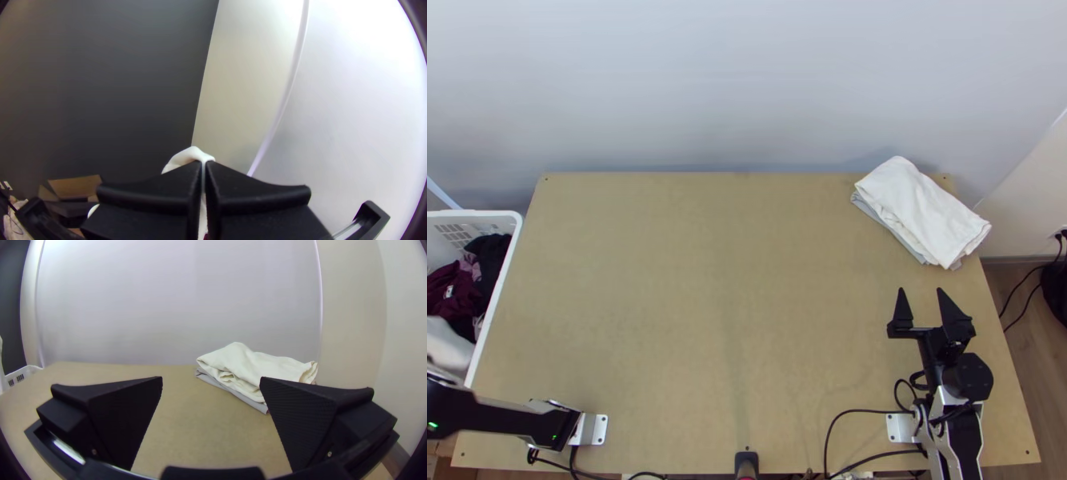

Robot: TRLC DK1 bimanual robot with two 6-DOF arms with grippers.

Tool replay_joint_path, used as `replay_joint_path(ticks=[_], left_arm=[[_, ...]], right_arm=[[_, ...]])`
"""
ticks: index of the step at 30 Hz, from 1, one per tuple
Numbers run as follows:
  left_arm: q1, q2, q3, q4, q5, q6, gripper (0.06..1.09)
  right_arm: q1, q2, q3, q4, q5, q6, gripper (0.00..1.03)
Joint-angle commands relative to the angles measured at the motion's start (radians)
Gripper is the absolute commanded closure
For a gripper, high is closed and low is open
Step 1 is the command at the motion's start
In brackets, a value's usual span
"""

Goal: Fold the t-shirt

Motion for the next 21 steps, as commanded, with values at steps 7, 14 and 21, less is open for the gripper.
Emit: replay_joint_path(ticks=[7, 14, 21], left_arm=[[-0.081, -0.297, 0.11, 0.039, 0.046, -0.151, 1.05], [-0.347, -0.499, 0.061, 0.001, 0.046, -0.147, 1.05], [-0.779, -0.656, -0.02, -0.111, 0.037, -0.153, 1.05]], right_arm=[[0.001, -0.003, -0.005, -0.019, 0.009, -0.009, 0.04], [0.001, -0.003, -0.005, -0.019, 0.009, -0.009, 0.04], [0.001, -0.003, -0.005, -0.018, 0.009, -0.009, 0.04]])
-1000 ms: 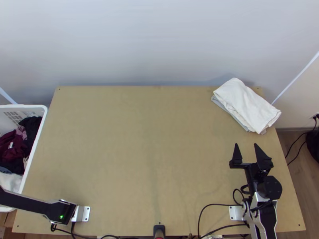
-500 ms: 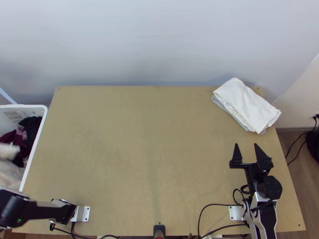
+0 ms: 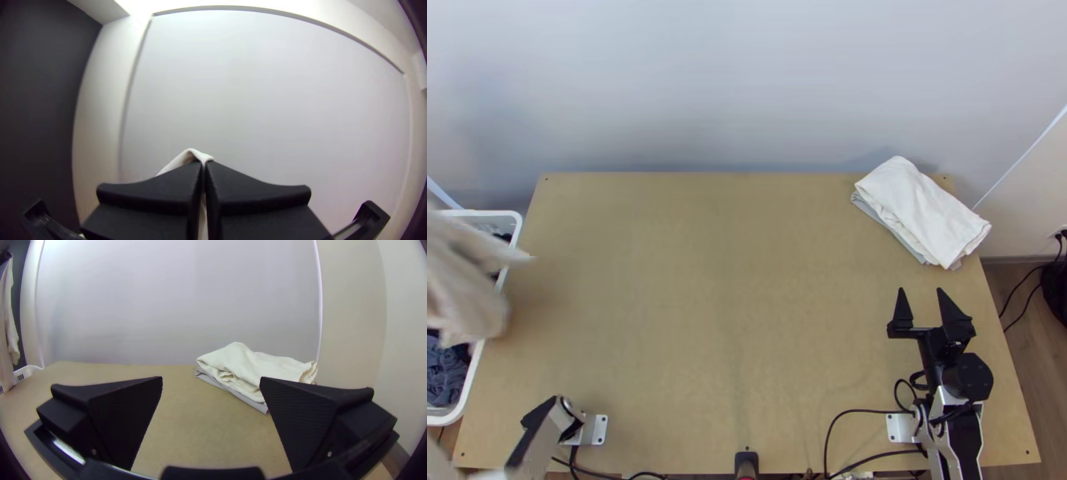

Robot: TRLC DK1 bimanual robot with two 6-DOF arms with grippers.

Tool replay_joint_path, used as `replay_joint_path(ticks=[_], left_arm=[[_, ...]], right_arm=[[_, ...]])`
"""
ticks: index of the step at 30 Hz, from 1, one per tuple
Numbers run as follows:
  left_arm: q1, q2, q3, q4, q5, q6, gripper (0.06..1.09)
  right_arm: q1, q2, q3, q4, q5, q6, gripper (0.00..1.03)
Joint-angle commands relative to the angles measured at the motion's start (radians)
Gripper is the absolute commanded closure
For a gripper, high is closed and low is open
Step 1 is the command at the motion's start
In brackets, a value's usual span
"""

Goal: Fold the t-shirt

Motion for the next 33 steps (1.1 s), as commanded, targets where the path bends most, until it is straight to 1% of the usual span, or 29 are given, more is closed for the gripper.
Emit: replay_joint_path(ticks=[1, 4, 6, 9, 11, 16, 19, 22, 26, 29, 33], left_arm=[[-0.201, -0.066, -0.053, -0.015, -0.018, -0.035, 1.05], [-0.403, -0.087, -0.11, -0.029, -0.076, -0.046, 1.05], [-0.544, -0.087, -0.136, -0.058, -0.134, -0.052, 1.05], [-0.767, -0.102, -0.219, -0.06, -0.228, -0.056, 1.05], [-0.877, -0.118, -0.291, -0.031, -0.257, -0.055, 1.05], [-1.126, -0.096, -0.447, 0.068, -0.41, -0.036, 1.05], [-1.234, -0.041, -0.519, 0.149, -0.465, -0.035, 1.05], [-1.319, 0.048, -0.559, 0.241, -0.499, -0.035, 1.05], [-1.402, 0.22, -0.549, 0.358, -0.515, -0.033, 1.05], [-1.452, 0.362, -0.493, 0.427, -0.525, -0.033, 1.05], [-1.518, 0.566, -0.343, 0.465, -0.539, -0.036, 1.05]], right_arm=[[0.001, -0.003, -0.005, -0.019, 0.009, -0.01, 0.04], [0.001, -0.003, -0.005, -0.019, 0.007, -0.01, 0.04], [0.001, -0.003, -0.005, -0.019, 0.007, -0.01, 0.04], [0.001, -0.003, -0.005, -0.019, 0.009, -0.008, 0.04], [0.001, -0.003, -0.005, -0.019, 0.009, -0.01, 0.04], [0.001, -0.003, -0.005, -0.018, 0.009, -0.01, 0.04], [0.001, -0.003, -0.005, -0.018, 0.007, -0.01, 0.04], [0.001, -0.003, -0.005, -0.019, 0.009, -0.01, 0.04], [0.001, -0.003, -0.005, -0.019, 0.009, -0.01, 0.04], [0.001, -0.003, -0.005, -0.019, 0.007, -0.01, 0.04], [0.001, -0.003, -0.005, -0.019, 0.009, -0.008, 0.04]])
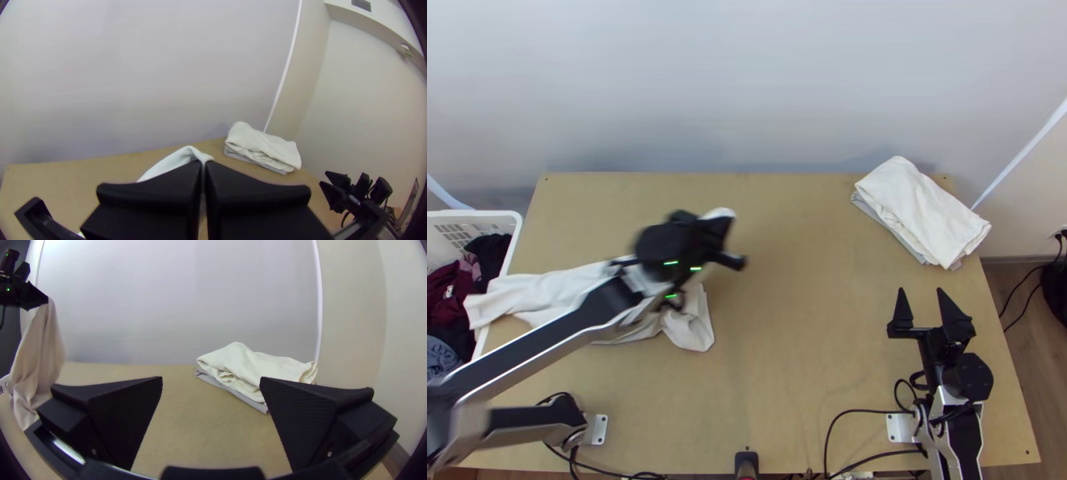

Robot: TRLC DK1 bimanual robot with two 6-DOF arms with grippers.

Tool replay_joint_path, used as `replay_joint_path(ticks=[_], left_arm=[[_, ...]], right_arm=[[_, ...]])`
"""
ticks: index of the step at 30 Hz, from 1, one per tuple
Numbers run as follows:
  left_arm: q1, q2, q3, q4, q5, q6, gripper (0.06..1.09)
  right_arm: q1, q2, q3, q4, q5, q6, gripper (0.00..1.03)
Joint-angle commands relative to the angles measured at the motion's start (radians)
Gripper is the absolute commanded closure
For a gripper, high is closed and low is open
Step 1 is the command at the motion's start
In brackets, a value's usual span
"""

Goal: Fold the t-shirt

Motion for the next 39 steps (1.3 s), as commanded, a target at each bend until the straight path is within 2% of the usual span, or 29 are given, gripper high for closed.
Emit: replay_joint_path(ticks=[1, 6, 12, 15, 20, 30, 32, 39], left_arm=[[-0.056, 0.143, 0.169, 0.051, -0.018, -0.005, 1.05], [-0.125, 0.37, 0.433, 0.045, -0.026, -0.011, 1.05], [-0.21, 0.62, 0.855, -0.059, -0.051, -0.011, 1.05], [-0.236, 0.695, 0.999, -0.084, -0.063, -0.007, 1.05], [-0.233, 0.683, 1.003, -0.125, -0.092, 0.007, 1.05], [-0.193, 0.371, 1.011, -0.18, -0.109, 0.026, 1.05], [-0.216, 0.327, 1.016, -0.163, -0.121, 0.064, 1.05], [-0.26, 0.255, 1.057, 0.074, -0.161, 0.173, 1.05]], right_arm=[[0.001, -0.003, -0.005, -0.019, 0.009, -0.008, 0.04], [0.001, -0.003, -0.005, -0.018, 0.007, -0.009, 0.04], [0.001, -0.003, -0.005, -0.019, 0.009, -0.009, 0.04], [0.001, -0.003, -0.005, -0.019, 0.009, -0.009, 0.04], [0.001, -0.003, -0.005, -0.019, 0.009, -0.009, 0.04], [0.001, -0.003, -0.005, -0.019, 0.007, -0.009, 0.04], [0.001, -0.003, -0.005, -0.019, 0.009, -0.009, 0.04], [0.001, -0.003, -0.005, -0.019, 0.009, -0.009, 0.04]])
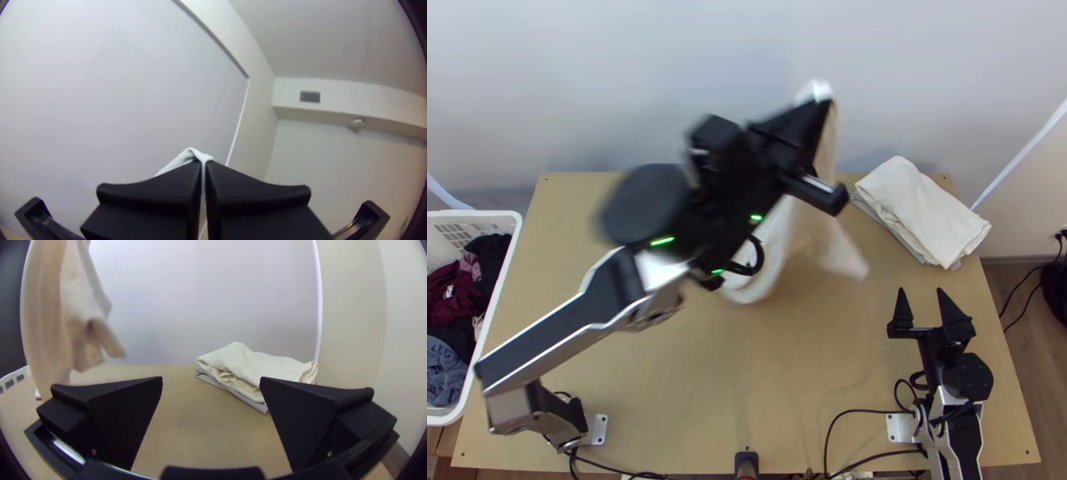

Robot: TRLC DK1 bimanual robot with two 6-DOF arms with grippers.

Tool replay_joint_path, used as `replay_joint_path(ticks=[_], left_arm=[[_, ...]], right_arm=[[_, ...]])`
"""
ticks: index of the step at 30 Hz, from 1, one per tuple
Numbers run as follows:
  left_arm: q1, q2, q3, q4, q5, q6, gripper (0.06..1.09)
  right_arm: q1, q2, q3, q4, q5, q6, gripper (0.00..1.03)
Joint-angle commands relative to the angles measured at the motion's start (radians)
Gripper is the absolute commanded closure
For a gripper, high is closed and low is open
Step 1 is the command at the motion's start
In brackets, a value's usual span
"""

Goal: Fold the t-shirt

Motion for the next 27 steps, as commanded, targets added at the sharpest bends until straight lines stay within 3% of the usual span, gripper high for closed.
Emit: replay_joint_path(ticks=[1, 5, 12, 21, 27], left_arm=[[-0.022, -0.023, 0.057, 0.153, -0.018, 0.094, 1.05], [-0.071, -0.017, 0.061, 0.33, -0.019, 0.203, 1.05], [-0.018, -0.029, -0.072, 0.302, -0.025, 0.199, 1.05], [0.343, -0.199, -0.598, 0.212, 0.059, -0.087, 1.05], [0.561, -0.322, -0.873, 0.175, 0.159, -0.188, 1.05]], right_arm=[[0.001, -0.003, -0.005, -0.019, 0.007, -0.009, 0.04], [0.001, -0.003, -0.005, -0.019, 0.007, -0.009, 0.04], [0.001, -0.003, -0.005, -0.019, 0.007, -0.009, 0.04], [0.001, -0.003, -0.005, -0.019, 0.007, -0.009, 0.04], [0.001, -0.003, -0.005, -0.019, 0.009, -0.009, 0.04]])
